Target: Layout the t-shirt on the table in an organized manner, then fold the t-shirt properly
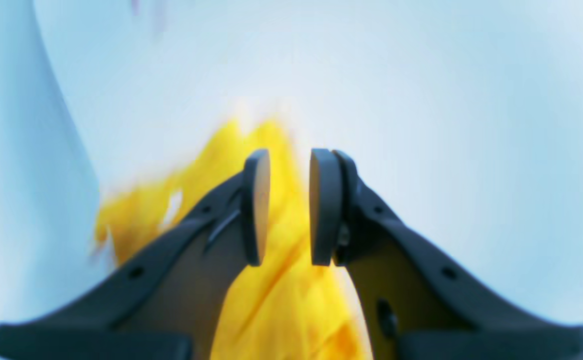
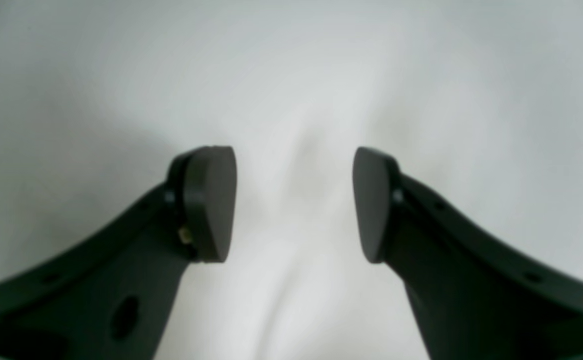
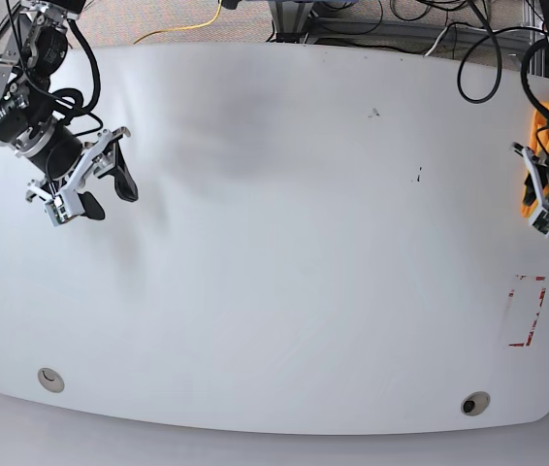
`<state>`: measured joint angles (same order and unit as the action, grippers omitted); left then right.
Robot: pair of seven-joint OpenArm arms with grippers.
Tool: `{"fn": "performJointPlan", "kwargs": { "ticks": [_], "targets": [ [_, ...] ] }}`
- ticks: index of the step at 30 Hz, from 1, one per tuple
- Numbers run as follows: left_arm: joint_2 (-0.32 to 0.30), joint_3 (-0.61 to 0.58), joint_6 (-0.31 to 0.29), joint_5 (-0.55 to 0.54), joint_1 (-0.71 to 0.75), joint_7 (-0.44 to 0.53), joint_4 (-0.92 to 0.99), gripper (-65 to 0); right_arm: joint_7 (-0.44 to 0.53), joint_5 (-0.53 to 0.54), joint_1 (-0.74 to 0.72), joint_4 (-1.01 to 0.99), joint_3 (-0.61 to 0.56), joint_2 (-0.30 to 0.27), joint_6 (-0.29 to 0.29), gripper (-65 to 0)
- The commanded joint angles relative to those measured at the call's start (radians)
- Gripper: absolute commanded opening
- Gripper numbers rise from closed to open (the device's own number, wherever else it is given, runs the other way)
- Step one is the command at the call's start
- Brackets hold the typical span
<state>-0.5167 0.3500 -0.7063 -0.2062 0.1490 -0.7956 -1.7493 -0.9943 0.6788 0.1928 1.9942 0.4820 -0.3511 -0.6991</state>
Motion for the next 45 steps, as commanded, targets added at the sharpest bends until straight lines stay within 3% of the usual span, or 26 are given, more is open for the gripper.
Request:
{"fn": "performJointPlan", "kwargs": {
  "ticks": [1,4,7,13,18,22,26,30,37,45],
  "targets": [
    [0.065,-0.01,0.008,0.007,-0.032,0.017,-0.067,-52.5,0.035,-0.084,-0.039,0.015,-0.013,-0.004,0.001,-29.3],
    [0.14,-0.024,0.008,0.07,-0.045,0.034,-0.085,-52.8,0.113,-0.221,-0.056,0.01,-0.044,0.033,0.001,-29.3],
    [0.234,-0.035,0.057,0.147,-0.065,0.121,-0.082,-52.8,0.226,-0.388,-0.057,0.009,-0.079,0.073,0.001,-29.3],
    [0.425,-0.049,0.122,0.273,-0.071,0.434,-0.048,-52.8,0.536,-0.707,-0.054,-0.04,-0.127,0.183,0.001,-29.3],
    [0.55,-0.049,0.187,0.317,-0.052,0.675,-0.001,-52.8,0.788,-0.824,-0.025,-0.097,-0.102,0.255,0.001,-29.3],
    [0.602,-0.073,0.215,0.322,0.004,0.829,0.019,-52.8,0.931,-0.833,0.017,-0.154,-0.068,0.269,0.001,-29.3],
    [0.58,-0.119,0.216,0.322,0.099,0.888,-0.004,-52.8,0.992,-0.83,0.103,-0.158,-0.036,0.269,0.032,-29.3],
    [0.56,-0.125,0.216,0.319,0.205,0.887,-0.059,-52.8,1.009,-0.787,0.211,-0.14,-0.029,0.271,0.048,-29.3],
    [0.559,-0.122,0.216,0.319,0.443,0.885,-0.146,-52.8,1.009,-0.597,0.429,-0.126,0.04,0.266,0.045,-29.3],
    [0.559,-0.121,0.215,0.317,0.736,0.885,-0.225,-52.8,1.007,-0.52,0.676,-0.063,0.044,0.272,0.037,-29.3]
  ]
}}
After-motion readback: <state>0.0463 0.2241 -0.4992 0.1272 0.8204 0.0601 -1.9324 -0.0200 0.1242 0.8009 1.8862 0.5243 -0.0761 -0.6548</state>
